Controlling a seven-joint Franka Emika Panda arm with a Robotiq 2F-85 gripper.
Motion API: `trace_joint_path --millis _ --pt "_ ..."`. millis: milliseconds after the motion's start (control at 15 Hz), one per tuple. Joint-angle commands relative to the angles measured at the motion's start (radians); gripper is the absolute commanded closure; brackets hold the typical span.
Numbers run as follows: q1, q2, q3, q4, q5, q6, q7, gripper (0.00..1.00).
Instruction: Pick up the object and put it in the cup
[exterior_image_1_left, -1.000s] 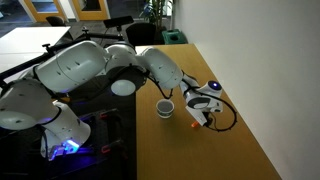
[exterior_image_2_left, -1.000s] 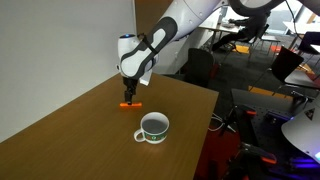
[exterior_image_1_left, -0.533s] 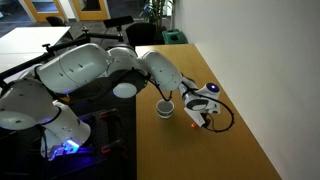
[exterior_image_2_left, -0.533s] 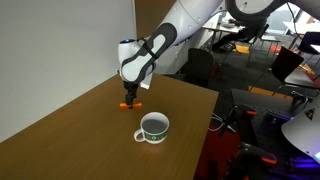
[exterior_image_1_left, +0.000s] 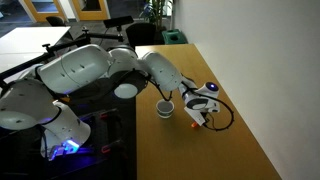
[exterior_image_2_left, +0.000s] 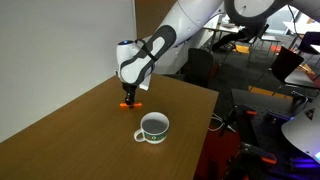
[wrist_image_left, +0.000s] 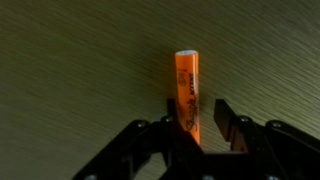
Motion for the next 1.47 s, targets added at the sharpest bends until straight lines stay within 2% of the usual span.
trace_joint_path --millis 0,133,267,667,1200,1400 --pt "-0.005 0.017 0.004 0.040 -0.020 -0.017 -0.008 0.88" --pt "-0.006 0.018 0.004 0.045 -0.019 -0.021 -0.008 1.00" --pt "-0.010 0.004 0.004 0.034 -0.019 -0.023 -0.011 0.95" --pt "-0.072 -0.143 0.048 -0.124 -0.019 0.038 -0.155 0.95" --pt "-0.201 -0.371 0.145 -0.380 0.046 0.063 -0.368 0.95" --pt "-0.249 -0.446 0.190 -0.492 0.088 0.098 -0.488 0.95"
